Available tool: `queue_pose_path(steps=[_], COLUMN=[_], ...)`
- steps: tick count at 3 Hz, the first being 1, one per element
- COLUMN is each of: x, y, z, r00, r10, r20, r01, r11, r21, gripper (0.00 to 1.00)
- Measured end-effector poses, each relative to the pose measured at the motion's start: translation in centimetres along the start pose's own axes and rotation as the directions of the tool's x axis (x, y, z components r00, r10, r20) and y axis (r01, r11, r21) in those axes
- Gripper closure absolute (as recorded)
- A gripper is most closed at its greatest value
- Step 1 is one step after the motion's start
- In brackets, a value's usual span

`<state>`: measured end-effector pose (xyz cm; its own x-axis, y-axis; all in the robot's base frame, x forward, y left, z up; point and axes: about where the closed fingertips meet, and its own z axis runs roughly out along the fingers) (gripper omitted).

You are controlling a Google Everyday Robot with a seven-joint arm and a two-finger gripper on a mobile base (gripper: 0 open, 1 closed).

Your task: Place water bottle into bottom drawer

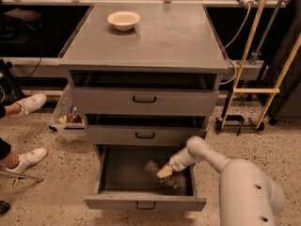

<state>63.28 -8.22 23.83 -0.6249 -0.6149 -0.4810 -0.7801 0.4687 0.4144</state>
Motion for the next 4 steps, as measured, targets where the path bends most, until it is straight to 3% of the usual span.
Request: queue_pose_path(steps=[1,2,4], x=[0.00,0.00,-0.22], y=[0.00,0.00,0.72], z=[0.00,0.01,-0.71], r00=[1.000,1.000,1.000], r10=[0.000,0.000,-0.013], r20=[0.000,0.000,0.012], r01=[0.000,0.000,0.012], r11=[1.0000,1.0000,0.9998], r21=[0.000,0.000,0.013], gripper=[0.16,0.00,0.00])
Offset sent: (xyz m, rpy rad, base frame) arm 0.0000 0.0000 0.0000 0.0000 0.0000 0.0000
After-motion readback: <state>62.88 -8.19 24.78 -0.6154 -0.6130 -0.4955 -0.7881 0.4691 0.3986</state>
